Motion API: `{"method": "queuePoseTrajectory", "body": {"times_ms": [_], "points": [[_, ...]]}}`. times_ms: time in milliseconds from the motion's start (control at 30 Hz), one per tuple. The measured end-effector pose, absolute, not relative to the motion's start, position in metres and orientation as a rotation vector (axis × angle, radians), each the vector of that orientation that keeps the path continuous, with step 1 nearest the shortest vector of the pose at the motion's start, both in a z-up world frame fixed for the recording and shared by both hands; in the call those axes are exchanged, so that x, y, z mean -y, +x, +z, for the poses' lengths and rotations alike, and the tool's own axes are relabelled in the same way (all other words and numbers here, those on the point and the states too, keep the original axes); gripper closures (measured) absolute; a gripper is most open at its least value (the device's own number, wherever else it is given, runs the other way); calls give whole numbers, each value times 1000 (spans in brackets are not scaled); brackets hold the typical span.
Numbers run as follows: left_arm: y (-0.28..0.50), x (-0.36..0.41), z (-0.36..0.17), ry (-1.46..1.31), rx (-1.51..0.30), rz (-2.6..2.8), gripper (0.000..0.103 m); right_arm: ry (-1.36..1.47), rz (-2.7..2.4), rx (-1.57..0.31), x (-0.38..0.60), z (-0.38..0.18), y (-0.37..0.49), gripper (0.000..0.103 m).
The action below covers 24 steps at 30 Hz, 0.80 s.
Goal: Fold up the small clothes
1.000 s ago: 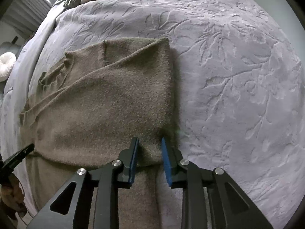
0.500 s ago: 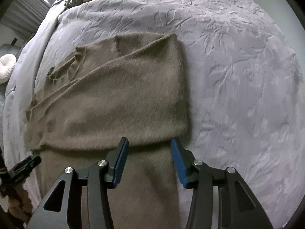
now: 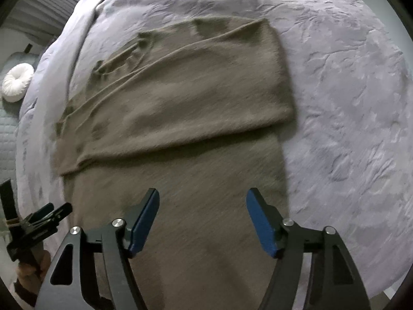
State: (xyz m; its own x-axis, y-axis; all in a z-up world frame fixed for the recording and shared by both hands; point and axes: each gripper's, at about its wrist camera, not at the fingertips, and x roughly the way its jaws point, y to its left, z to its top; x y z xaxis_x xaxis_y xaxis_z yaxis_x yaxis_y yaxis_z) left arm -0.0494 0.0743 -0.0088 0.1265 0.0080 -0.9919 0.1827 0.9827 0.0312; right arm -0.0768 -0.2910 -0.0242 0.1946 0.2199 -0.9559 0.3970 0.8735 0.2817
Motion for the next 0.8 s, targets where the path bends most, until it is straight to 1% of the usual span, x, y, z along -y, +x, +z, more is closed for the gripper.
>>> {"method": "queuePoseTrajectory", "body": {"times_ms": [33, 67, 467, 800], "points": [[-53, -76, -7, 161, -1441, -124, 0, 543, -126, -1384, 287, -23, -78, 26], [-54, -77, -6, 161, -1441, -123, 0, 547, -122, -1381, 284, -21, -80, 16], [-83, -119, 6, 129, -1456, -142, 0, 622, -103, -1395, 239, -9, -95, 16], [-110, -151, 4, 190, -1462, -214, 0, 672, -152, -1416, 222, -1, -130, 16]]}}
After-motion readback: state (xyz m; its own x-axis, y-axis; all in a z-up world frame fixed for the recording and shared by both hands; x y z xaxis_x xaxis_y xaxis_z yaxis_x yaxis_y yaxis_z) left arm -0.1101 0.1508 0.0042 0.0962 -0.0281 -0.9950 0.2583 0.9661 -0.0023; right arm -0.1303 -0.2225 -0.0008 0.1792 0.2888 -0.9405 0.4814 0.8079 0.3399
